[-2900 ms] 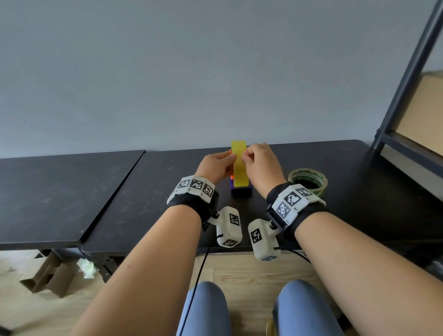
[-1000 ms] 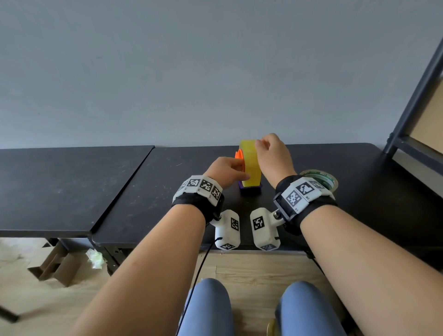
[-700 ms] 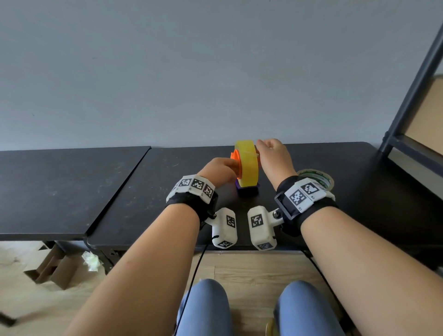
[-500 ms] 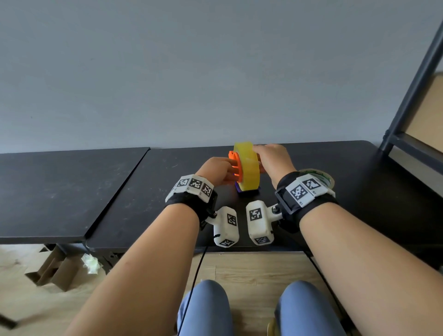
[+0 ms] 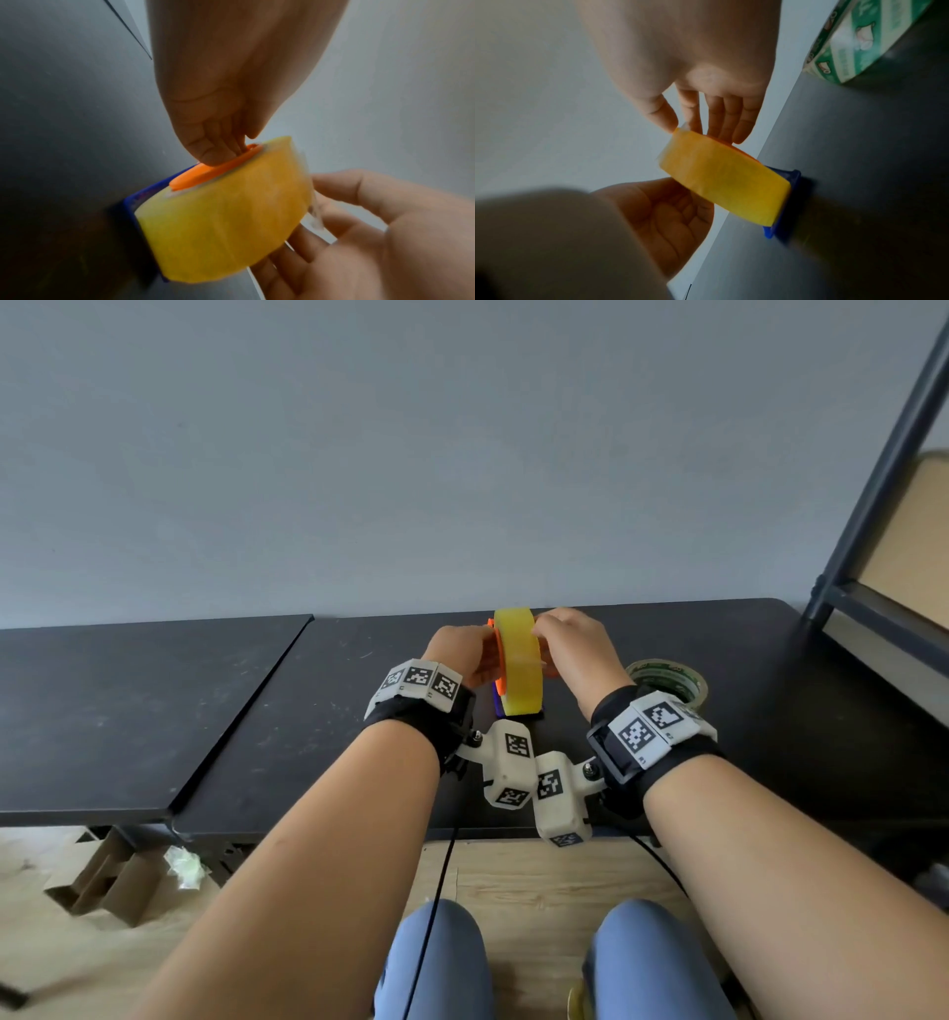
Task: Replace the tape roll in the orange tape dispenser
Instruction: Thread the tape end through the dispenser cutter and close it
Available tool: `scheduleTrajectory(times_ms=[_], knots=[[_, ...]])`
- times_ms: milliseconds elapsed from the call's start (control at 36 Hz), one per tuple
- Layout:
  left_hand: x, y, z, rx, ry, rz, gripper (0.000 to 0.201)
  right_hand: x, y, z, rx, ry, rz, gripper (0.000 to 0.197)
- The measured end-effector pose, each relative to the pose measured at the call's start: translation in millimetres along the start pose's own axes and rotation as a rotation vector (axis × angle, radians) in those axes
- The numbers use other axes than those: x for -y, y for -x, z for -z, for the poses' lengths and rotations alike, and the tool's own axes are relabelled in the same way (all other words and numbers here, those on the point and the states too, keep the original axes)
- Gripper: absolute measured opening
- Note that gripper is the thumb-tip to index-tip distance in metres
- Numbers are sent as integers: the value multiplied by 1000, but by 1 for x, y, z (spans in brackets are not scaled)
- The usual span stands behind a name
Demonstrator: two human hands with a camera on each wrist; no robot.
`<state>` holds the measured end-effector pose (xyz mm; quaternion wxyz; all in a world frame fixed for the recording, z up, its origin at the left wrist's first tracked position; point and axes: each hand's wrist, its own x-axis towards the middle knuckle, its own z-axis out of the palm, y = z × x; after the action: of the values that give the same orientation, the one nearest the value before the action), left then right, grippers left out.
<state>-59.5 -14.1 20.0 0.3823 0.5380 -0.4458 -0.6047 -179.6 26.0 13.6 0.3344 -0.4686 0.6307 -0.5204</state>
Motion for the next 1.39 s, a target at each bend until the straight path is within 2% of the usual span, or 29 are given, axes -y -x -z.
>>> scheduleTrajectory(times_ms=[83, 361, 583, 694, 778, 889, 1055, 1222, 1389], knots=[[-1, 3, -2, 5, 22, 7, 35, -1, 1, 0, -6, -13, 18, 34], [0, 0, 6, 30, -42, -38, 25, -1, 2, -2, 11, -4, 27, 22], [0, 2, 11, 82, -157, -158, 13, 0, -2, -4, -17, 57, 57, 33], [3, 5, 11, 75, -231, -249, 26, 2, -8, -4, -64, 43, 2, 40], [5, 4, 12, 86, -303, -280, 27, 1, -11, -2, -82, 48, -38, 44], [7, 5, 17, 141, -401, -269, 26, -2, -11, 2, -87, 58, -59, 40], [3, 6, 20, 207, -310, -165, 33, -2, -11, 0, -80, 93, -43, 46], [-2, 3, 14, 128, -304, -93, 48, 0, -8, -7, -46, 131, -4, 46], [3, -1, 10, 79, -266, -153, 42, -4, -12, -6, -100, 204, 32, 49]])
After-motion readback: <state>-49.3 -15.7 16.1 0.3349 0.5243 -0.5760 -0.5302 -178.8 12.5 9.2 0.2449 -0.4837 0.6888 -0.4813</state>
